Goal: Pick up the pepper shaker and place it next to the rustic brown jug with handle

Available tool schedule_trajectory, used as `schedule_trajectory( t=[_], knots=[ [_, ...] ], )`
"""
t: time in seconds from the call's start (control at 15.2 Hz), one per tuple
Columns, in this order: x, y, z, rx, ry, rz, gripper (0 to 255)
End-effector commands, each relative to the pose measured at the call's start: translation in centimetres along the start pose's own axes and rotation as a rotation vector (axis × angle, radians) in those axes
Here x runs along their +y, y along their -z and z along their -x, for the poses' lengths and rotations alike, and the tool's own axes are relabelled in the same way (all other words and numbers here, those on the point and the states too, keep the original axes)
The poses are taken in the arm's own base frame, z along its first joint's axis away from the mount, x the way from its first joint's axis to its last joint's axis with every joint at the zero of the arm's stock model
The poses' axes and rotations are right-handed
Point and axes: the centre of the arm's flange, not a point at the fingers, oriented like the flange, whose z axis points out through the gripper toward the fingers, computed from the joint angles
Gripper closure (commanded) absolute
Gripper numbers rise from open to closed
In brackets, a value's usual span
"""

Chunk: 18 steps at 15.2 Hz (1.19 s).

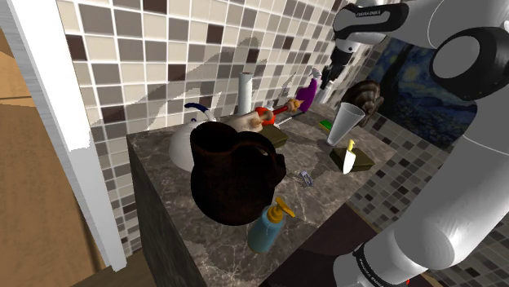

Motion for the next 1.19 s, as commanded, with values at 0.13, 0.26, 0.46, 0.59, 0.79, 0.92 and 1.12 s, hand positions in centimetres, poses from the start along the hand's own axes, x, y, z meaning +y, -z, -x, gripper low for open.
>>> schedule_trajectory(
  t=[0.13,0.26,0.46,0.59,0.79,0.92,1.12],
  knots=[
    [0.2,2.3,-0.2,0.0,0.0,0.0,255],
    [0.4,3.3,-0.2,0.0,0.0,0.0,255],
    [0.5,4.9,-0.3,0.0,0.0,0.0,255],
    [0.7,5.9,-0.3,0.0,0.0,0.0,255],
    [0.8,7.5,-0.4,0.0,0.0,0.0,255],
    [1.0,8.6,-0.4,0.0,0.0,0.0,255],
    [1.2,10.1,-0.5,0.0,0.0,0.0,255]
  ],
)
